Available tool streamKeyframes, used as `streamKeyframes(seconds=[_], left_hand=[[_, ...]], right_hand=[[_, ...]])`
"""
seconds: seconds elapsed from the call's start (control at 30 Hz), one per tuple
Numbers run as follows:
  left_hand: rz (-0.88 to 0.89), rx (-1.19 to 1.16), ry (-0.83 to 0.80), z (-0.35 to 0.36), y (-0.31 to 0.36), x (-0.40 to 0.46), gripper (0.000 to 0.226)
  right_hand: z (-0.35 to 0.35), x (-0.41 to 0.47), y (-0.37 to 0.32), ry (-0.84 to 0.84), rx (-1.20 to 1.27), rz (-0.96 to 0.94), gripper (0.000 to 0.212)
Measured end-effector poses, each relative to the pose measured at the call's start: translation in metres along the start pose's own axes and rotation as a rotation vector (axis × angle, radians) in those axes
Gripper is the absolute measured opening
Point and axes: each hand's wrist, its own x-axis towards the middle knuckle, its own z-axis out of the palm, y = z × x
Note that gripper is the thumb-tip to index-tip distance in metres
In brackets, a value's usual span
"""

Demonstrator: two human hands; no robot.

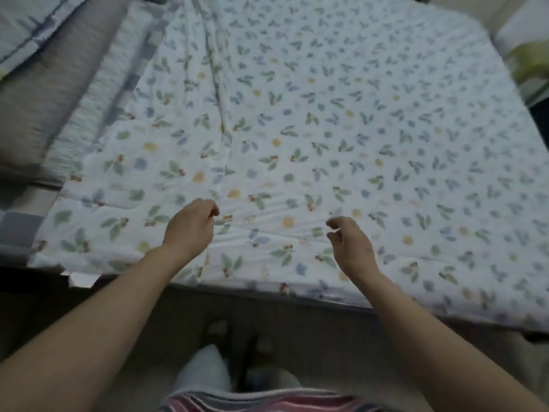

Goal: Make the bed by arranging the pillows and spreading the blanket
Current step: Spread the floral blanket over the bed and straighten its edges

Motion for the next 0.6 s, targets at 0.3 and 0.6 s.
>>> streamKeyframes(seconds=[0.3,0.6], left_hand=[[0.371,0.444,-0.523,0.159,0.023,-0.030,0.026],[0.496,0.529,-0.585,0.202,0.032,-0.012,0.030]], right_hand=[[0.130,-0.071,0.096,-0.209,0.551,0.824,0.018],[0.177,-0.061,0.131,0.017,1.446,1.260,0.024]])
